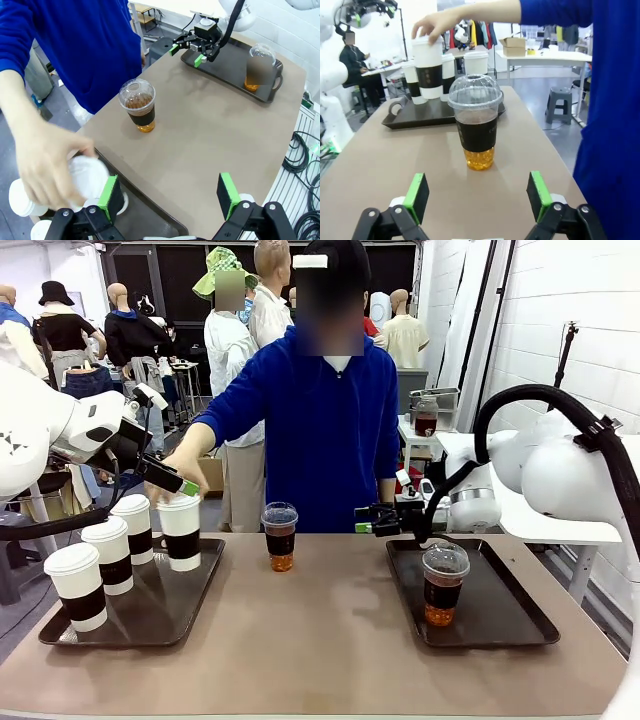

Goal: Distribute the coffee onto the tray.
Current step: Pick up another iced Americano from the middle of the table and place it on the right Handle tray.

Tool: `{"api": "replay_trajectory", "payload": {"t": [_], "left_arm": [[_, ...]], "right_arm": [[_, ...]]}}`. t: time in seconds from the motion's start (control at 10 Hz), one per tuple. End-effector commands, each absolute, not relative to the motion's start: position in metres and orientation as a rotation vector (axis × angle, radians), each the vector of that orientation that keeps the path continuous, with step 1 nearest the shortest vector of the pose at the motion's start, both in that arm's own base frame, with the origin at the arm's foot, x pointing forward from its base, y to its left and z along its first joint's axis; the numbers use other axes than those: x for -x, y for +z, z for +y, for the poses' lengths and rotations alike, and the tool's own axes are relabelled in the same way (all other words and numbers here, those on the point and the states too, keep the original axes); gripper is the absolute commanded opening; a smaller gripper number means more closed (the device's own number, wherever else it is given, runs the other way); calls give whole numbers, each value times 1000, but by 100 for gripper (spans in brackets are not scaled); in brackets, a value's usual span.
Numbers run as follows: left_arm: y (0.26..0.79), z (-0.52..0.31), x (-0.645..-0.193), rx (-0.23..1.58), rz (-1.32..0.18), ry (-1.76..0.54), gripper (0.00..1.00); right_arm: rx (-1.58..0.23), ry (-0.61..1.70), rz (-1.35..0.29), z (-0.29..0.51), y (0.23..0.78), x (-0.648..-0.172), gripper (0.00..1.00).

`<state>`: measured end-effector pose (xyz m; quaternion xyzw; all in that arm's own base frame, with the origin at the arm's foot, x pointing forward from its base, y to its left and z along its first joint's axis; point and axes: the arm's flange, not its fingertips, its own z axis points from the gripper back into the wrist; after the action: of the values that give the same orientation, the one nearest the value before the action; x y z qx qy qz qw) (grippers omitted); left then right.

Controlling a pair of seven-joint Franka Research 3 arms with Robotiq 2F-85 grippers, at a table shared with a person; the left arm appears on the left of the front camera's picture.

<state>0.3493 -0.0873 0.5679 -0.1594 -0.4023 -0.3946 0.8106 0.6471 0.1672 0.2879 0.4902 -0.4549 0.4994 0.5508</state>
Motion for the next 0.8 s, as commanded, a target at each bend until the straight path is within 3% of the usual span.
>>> {"api": "replay_trajectory", "payload": {"t": [0.0, 0.7], "left_arm": [[567, -86, -350, 348, -861, -841, 100], [567, -86, -350, 348, -861, -841, 100]], "right_arm": [[-1160, 1164, -1061, 183, 283, -661, 100], [-1168, 1192, -1066, 183, 282, -651, 100]]}}
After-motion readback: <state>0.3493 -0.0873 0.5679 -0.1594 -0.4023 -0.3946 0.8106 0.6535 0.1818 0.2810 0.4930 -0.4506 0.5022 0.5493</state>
